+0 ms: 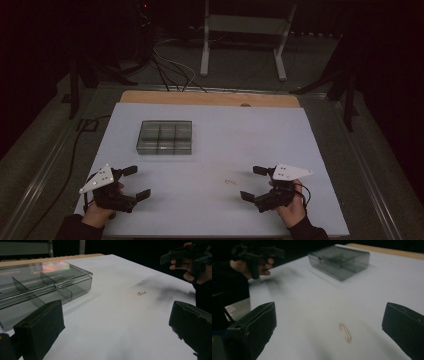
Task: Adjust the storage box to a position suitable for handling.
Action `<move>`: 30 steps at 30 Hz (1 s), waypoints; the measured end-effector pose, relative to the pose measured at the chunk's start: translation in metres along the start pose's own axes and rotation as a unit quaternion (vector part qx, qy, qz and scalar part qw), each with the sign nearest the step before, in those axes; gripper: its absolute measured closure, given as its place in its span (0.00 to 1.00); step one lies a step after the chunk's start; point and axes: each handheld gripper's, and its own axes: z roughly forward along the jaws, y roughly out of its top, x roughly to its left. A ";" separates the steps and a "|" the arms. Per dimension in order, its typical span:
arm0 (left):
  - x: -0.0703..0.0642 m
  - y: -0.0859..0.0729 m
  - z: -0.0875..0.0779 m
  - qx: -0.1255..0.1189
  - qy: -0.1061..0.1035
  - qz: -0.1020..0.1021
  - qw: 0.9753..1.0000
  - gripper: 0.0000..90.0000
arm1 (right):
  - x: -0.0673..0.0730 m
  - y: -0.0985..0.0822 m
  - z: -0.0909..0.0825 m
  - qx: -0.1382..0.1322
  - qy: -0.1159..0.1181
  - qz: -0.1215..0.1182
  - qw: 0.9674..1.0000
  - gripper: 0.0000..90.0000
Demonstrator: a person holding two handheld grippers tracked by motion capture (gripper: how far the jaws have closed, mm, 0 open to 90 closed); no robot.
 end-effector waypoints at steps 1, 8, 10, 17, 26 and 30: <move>0.000 0.000 -0.001 -0.004 -0.001 -0.001 1.000 0.01 | 0.000 0.005 0.005 0.001 -0.007 -0.008 1.000 0.00; 0.000 0.000 0.001 0.003 -0.002 0.000 1.000 0.01 | -0.009 0.011 0.027 0.035 -0.044 0.010 0.998 0.00; 0.000 0.000 0.000 0.001 -0.002 0.001 1.000 0.01 | -0.012 0.011 0.034 0.042 -0.044 0.021 0.998 0.00; 0.001 0.000 -0.002 -0.002 0.000 -0.002 1.000 0.01 | -0.022 0.004 0.050 0.077 -0.030 0.030 0.996 0.26; 0.002 -0.002 -0.001 0.003 0.001 -0.003 1.000 0.01 | -0.025 -0.009 0.070 0.172 -0.035 0.007 0.984 0.58; 0.003 -0.002 -0.002 0.001 0.001 -0.005 1.000 0.01 | -0.023 -0.013 0.076 0.199 -0.052 -0.013 0.978 0.68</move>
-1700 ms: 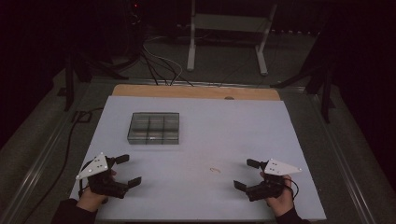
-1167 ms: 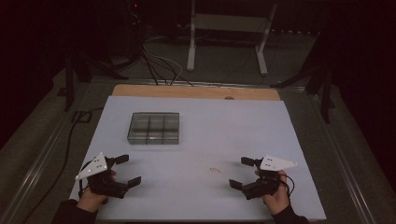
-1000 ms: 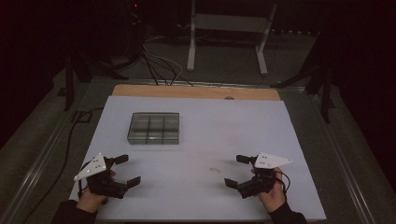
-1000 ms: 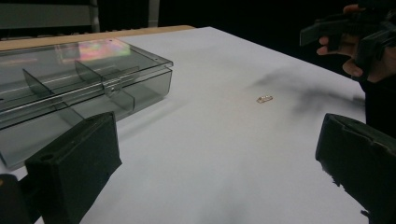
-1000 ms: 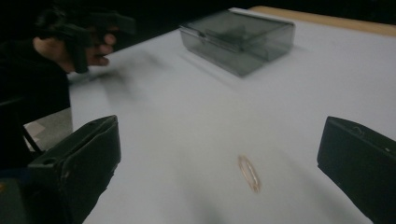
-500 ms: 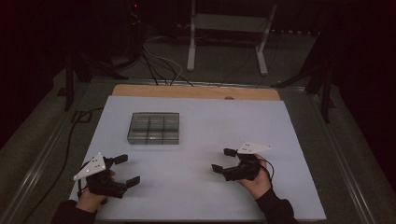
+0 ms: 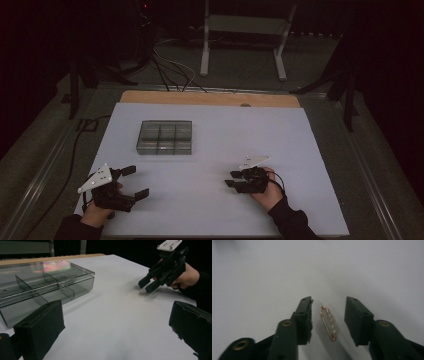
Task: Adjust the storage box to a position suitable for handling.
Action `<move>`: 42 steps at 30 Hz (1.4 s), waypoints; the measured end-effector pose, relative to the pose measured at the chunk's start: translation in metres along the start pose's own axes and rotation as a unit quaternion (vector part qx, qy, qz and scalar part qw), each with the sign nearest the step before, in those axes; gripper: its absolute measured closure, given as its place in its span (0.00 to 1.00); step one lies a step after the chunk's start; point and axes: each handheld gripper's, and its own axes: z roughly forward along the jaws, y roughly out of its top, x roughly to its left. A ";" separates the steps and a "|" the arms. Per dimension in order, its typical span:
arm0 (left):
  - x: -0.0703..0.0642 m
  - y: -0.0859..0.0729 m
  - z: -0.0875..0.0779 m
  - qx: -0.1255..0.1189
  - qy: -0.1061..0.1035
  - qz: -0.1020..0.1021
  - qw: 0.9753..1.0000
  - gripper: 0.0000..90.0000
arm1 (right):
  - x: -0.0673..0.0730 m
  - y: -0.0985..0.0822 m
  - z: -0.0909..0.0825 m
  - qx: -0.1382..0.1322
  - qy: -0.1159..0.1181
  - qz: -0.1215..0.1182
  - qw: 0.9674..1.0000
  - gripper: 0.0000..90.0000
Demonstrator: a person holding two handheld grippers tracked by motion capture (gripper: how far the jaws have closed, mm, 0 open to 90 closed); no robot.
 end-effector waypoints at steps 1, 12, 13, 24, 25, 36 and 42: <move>0.000 0.000 0.000 0.001 0.000 0.000 1.000 0.01 | 0.001 0.000 0.001 0.006 -0.004 -0.005 1.000 0.70; 0.001 0.000 -0.001 0.000 0.000 0.000 1.000 0.01 | 0.006 0.000 0.001 0.033 -0.024 -0.033 0.999 0.95; 0.001 0.000 -0.001 0.000 0.000 0.000 1.000 0.01 | 0.005 0.000 0.000 0.030 -0.023 -0.028 0.999 0.95; 0.001 0.000 -0.001 0.002 0.001 0.001 1.000 0.01 | -0.025 -0.015 -0.043 -0.002 -0.067 0.039 0.997 0.95; 0.001 0.000 -0.001 0.002 0.001 0.002 1.000 0.01 | -0.028 -0.019 -0.047 -0.002 -0.072 0.044 0.996 0.95; 0.002 0.001 -0.001 0.010 0.009 -0.006 1.000 0.01 | -0.052 -0.048 -0.072 0.009 -0.115 0.107 0.988 0.95; 0.005 0.003 -0.001 0.014 0.022 -0.015 1.000 0.01 | -0.058 -0.056 -0.075 0.008 -0.114 0.132 0.985 0.94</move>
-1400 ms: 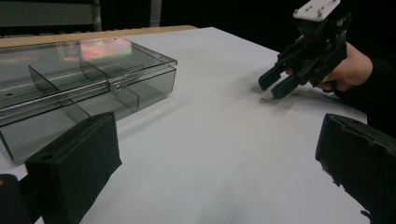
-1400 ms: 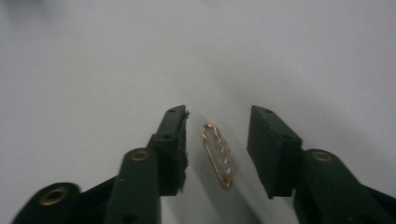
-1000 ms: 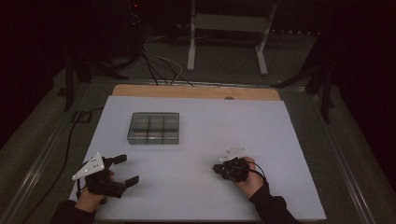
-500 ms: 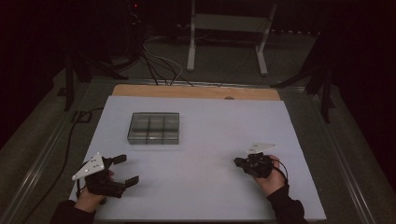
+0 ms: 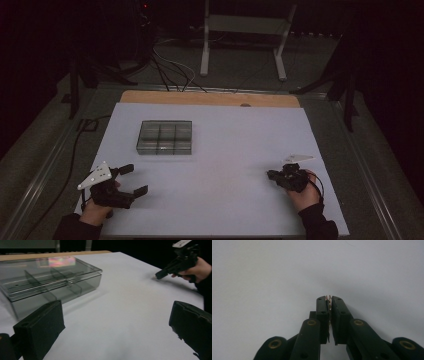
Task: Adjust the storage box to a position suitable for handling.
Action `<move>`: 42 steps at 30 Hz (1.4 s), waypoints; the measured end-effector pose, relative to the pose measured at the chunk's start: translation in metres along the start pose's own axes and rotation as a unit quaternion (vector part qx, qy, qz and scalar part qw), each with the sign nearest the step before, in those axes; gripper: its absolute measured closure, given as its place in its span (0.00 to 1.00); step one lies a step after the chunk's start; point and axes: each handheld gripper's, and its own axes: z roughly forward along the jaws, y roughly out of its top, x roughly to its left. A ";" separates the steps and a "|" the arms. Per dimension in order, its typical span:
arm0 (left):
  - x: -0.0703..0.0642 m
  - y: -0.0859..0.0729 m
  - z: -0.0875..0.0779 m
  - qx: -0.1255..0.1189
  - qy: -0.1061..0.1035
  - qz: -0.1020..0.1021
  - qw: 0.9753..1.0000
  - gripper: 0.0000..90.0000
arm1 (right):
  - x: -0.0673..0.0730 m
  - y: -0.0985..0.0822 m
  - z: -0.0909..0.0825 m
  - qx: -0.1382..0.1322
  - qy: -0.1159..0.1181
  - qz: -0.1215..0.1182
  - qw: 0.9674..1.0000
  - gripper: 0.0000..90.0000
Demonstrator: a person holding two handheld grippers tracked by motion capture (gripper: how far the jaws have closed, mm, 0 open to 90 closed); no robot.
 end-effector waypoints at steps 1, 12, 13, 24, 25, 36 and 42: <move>0.000 0.001 -0.001 0.001 0.002 0.001 1.000 0.01 | 0.000 0.000 0.000 0.000 0.000 0.000 1.000 0.94; 0.019 0.024 -0.007 -0.025 0.023 0.024 0.999 0.01 | 0.011 0.001 -0.017 -0.061 0.020 0.017 0.998 0.33; 0.028 0.029 -0.007 -0.029 0.024 0.029 0.999 0.01 | 0.011 0.002 -0.018 -0.065 0.023 0.022 0.997 0.29; 0.076 0.047 0.006 -0.006 0.109 -0.011 0.994 0.15 | 0.015 0.005 -0.026 -0.114 0.082 0.031 0.990 0.12; 0.081 0.047 0.009 0.002 0.122 -0.019 0.992 0.15 | 0.015 0.005 -0.026 -0.114 0.082 0.031 0.990 0.12; 0.128 0.035 0.042 0.087 0.214 -0.052 0.972 0.94 | 0.019 0.006 -0.027 -0.134 0.084 0.025 0.987 0.10; 0.141 0.031 0.065 0.152 0.187 -0.071 0.968 1.00 | 0.021 0.006 -0.028 -0.150 0.102 0.025 0.983 0.07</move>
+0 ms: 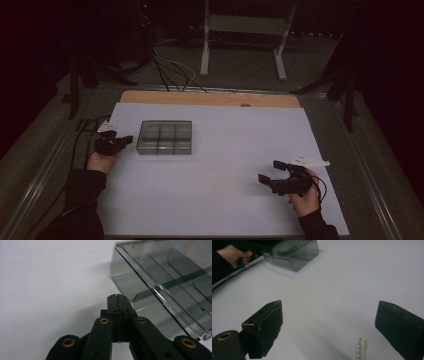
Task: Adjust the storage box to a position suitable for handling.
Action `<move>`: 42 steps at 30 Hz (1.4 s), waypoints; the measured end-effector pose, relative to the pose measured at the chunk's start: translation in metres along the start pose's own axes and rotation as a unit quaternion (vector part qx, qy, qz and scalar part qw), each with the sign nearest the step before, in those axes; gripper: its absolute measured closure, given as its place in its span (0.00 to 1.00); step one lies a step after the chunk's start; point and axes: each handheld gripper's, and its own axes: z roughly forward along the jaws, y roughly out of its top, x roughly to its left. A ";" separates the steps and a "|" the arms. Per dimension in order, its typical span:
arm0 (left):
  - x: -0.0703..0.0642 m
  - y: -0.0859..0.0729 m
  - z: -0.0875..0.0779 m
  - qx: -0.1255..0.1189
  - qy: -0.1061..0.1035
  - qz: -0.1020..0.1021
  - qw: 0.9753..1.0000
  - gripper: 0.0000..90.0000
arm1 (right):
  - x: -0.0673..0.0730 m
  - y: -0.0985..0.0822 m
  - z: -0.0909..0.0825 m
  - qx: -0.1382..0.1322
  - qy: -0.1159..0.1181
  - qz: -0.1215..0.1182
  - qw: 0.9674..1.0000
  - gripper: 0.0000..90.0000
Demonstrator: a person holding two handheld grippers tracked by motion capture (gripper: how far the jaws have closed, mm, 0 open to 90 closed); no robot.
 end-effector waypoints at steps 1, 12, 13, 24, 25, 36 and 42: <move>-0.002 0.001 0.004 0.003 -0.012 0.002 1.000 1.00 | 0.000 0.000 0.000 -0.004 0.007 0.002 1.000 0.02; -0.014 0.005 0.014 0.001 -0.050 -0.003 0.999 1.00 | 0.010 0.008 0.012 -0.022 0.007 -0.059 0.998 0.01; -0.014 0.005 0.014 0.001 -0.050 -0.003 0.999 1.00 | 0.010 0.008 0.012 -0.022 0.007 -0.059 0.998 0.01; -0.047 0.024 0.034 0.004 -0.088 0.015 0.996 1.00 | 0.020 0.033 0.034 -0.006 0.057 -0.070 0.996 0.07; -0.051 0.026 0.037 0.004 -0.089 0.015 0.996 1.00 | 0.020 0.036 0.037 0.000 0.056 -0.072 0.996 0.07; -0.078 0.040 0.060 0.006 -0.116 0.032 0.993 1.00 | 0.009 0.067 0.066 0.022 0.055 -0.070 0.996 0.04; -0.081 0.040 0.057 0.005 -0.109 0.030 0.994 1.00 | -0.007 0.090 0.084 0.022 0.052 -0.054 0.997 0.04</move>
